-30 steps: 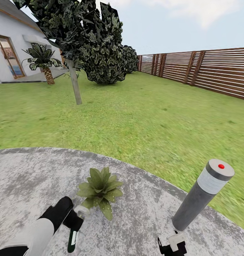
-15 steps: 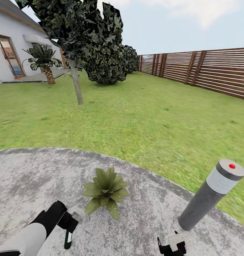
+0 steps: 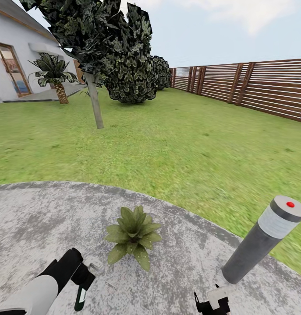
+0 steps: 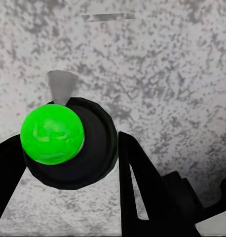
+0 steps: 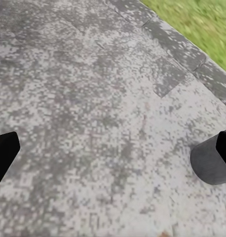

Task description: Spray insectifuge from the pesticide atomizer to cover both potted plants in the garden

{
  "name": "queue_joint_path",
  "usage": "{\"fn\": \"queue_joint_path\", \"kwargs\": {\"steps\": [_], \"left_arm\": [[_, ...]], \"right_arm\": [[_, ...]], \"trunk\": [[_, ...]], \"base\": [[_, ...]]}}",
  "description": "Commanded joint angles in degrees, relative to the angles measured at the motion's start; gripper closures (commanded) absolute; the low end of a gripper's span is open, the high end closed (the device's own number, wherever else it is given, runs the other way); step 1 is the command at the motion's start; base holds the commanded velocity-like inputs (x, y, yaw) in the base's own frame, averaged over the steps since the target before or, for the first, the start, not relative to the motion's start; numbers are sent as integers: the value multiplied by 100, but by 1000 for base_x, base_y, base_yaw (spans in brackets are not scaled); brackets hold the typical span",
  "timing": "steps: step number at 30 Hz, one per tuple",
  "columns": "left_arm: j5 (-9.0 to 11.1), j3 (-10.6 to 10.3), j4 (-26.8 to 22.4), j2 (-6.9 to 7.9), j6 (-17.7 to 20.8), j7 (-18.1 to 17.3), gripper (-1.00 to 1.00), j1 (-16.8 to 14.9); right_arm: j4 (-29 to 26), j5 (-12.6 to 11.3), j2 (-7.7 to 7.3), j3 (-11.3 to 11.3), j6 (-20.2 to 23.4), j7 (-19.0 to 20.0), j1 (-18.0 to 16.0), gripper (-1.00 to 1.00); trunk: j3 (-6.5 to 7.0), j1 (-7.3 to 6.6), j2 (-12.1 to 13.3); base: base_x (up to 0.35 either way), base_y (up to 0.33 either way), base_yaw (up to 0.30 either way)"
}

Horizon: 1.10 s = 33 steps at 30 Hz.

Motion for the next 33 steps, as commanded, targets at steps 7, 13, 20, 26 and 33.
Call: {"fn": "queue_joint_path", "kwargs": {"steps": [7, 13, 20, 26, 33], "left_arm": [[-17, 77, -63, -116, 143, 417, 100, -1], [27, 107, -69, -357, 143, 572, 100, -1], [29, 126, -58, -291, 144, 567, 100, -1], [3, 71, 11, -422, 92, 570, 100, -1], [-28, 43, 18, -535, 81, 561, 100, 1]], "right_arm": [[11, 63, 0, -12, -9, -46, -4, -100], [13, 70, -5, -12, -9, -43, -4, -100], [13, 70, -7, -12, -9, -38, -4, -100], [13, 70, -9, -12, -9, -38, -4, -100], [13, 70, -8, -12, -9, -40, -4, -100]], "trunk": [[-5, -1, -2], [-5, -1, -2], [-5, -1, -2], [-5, -1, -2], [-5, -1, -2]], "base": [[63, 0, 0], [34, 0, 0], [-82, 62, 0], [-73, 93, 0], [-1, 2, 0]]}}
